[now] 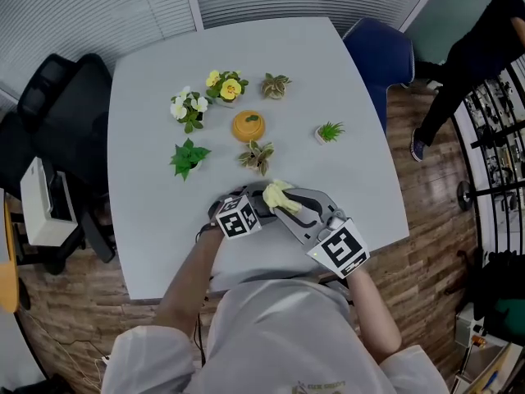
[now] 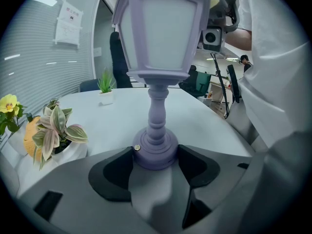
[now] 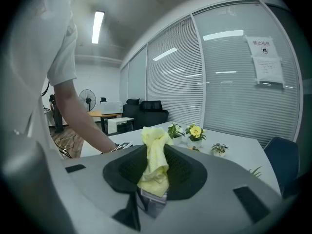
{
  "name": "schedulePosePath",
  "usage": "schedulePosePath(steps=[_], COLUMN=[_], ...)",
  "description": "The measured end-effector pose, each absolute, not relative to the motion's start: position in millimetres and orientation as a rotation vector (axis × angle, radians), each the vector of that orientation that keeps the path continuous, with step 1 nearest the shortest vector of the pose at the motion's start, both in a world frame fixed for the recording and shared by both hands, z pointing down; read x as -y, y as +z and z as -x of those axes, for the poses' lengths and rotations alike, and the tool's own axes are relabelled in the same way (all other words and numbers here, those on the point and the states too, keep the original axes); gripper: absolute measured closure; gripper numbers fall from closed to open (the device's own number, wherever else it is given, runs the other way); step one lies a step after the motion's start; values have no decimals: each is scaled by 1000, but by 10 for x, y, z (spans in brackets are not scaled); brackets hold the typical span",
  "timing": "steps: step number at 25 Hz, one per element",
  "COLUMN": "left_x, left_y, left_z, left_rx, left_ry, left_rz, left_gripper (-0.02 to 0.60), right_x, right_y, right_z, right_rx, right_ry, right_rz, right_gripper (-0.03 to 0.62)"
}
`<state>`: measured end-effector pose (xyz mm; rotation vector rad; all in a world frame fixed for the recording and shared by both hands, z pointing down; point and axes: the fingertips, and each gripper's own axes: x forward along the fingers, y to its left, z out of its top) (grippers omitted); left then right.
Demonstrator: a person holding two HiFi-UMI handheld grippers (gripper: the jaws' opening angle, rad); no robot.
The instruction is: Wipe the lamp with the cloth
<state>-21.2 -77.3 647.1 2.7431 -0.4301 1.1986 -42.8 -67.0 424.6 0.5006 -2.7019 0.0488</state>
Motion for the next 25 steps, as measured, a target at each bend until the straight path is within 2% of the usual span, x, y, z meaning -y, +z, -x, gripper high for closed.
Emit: schedulePosePath(steps=[25], left_x=[771], left_y=[6470], left_z=[197], left_rx=[434], left_ry=[1196], left_rz=[-2744], left_gripper=[282], right_x=[610], right_y=[4444], right_z=[44], right_rx=[2699], right_ry=[139], right_rz=[-551], right_gripper=[482])
